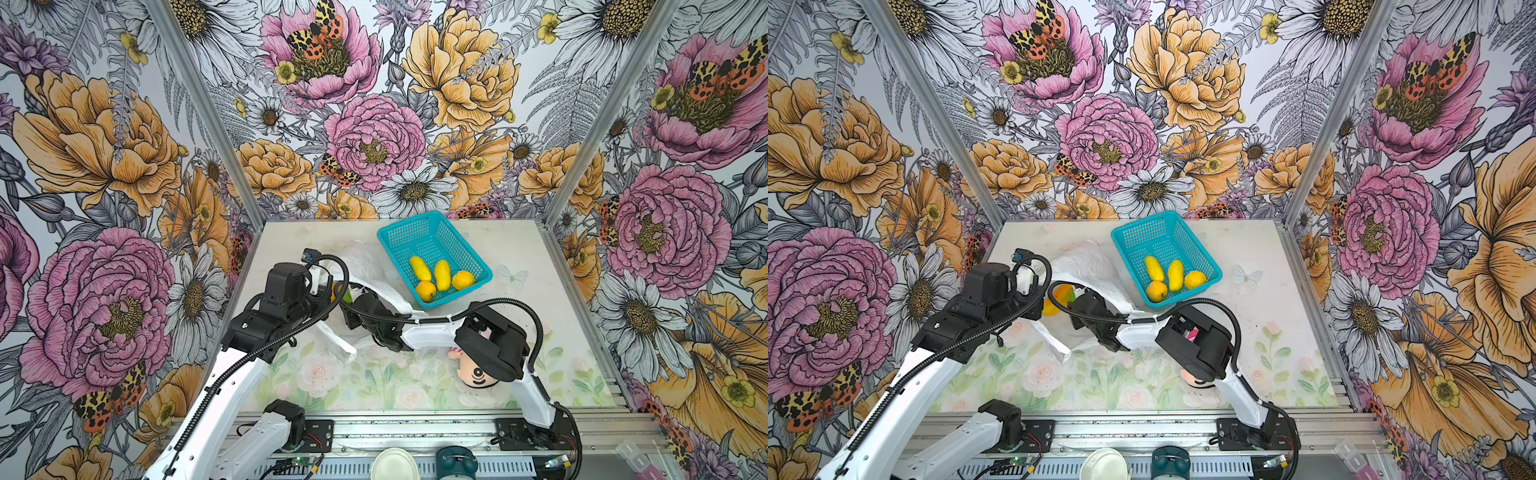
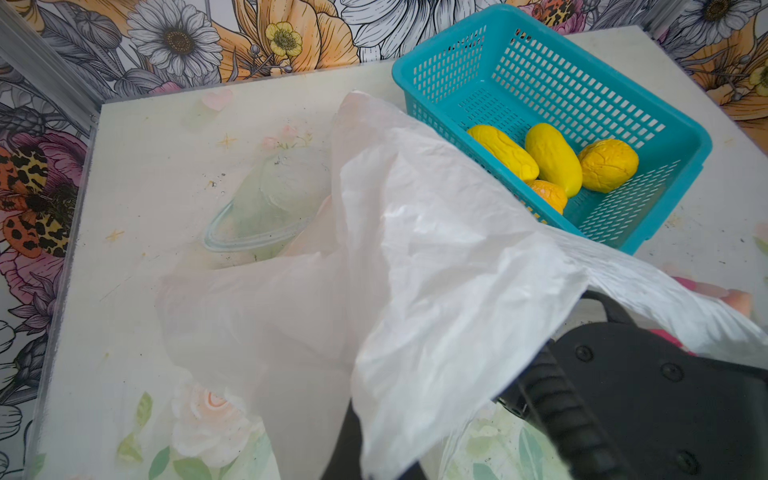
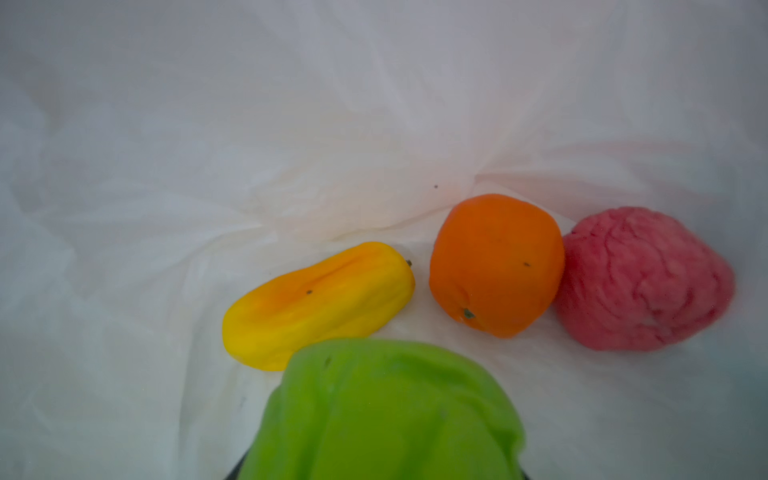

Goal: Untie the knot of the plastic bag and take out the fruit
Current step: 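Grasp the green fruit inside the bag with the right gripper, then lift the green fruit out of the bag and carry it over the basket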

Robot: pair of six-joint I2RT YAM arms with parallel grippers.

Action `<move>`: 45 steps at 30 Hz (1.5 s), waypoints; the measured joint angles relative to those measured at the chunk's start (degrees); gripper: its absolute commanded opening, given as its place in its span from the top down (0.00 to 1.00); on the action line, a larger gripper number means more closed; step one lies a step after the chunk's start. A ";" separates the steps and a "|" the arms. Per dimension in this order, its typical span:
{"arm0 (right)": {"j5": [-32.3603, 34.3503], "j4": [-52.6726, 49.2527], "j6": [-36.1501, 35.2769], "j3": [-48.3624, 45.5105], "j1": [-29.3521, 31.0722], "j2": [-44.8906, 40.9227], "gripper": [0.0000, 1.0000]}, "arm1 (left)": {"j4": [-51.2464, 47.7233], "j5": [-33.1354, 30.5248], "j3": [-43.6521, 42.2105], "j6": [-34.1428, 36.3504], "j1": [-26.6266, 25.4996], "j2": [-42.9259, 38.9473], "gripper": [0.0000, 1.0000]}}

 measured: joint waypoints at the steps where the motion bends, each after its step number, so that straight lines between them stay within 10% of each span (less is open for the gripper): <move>1: -0.02 -0.13 0.00 0.90 0.04 0.37 0.60 | 0.00 0.00 0.00 0.00 -0.11 0.00 1.00; 10: -0.37 4.42 -0.96 -9.94 1.07 -4.24 0.57 | 0.00 0.00 0.00 -0.02 -0.31 0.04 1.00; 31: 8.79 29.64 -13.79 -44.37 12.52 -50.93 0.52 | 0.00 -0.02 0.00 -0.07 -0.66 0.20 1.00; 45: 18.91 22.69 -10.88 -50.62 -3.93 -64.59 0.49 | 0.00 -0.02 -0.31 -0.07 -0.70 0.22 1.00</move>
